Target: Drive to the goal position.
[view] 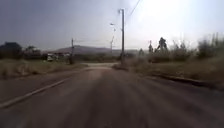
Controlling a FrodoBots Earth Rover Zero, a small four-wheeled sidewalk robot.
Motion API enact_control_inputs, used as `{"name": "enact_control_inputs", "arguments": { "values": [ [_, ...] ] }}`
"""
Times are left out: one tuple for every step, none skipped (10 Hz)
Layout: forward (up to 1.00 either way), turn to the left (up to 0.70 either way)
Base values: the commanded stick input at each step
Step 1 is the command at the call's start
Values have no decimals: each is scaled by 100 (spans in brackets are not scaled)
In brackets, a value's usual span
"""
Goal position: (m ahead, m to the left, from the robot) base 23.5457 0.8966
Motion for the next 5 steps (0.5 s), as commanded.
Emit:
{"name": "enact_control_inputs", "arguments": {
  "values": [
    [100,0],
    [100,27],
    [100,0],
    [100,0],
    [100,0]
  ]
}}
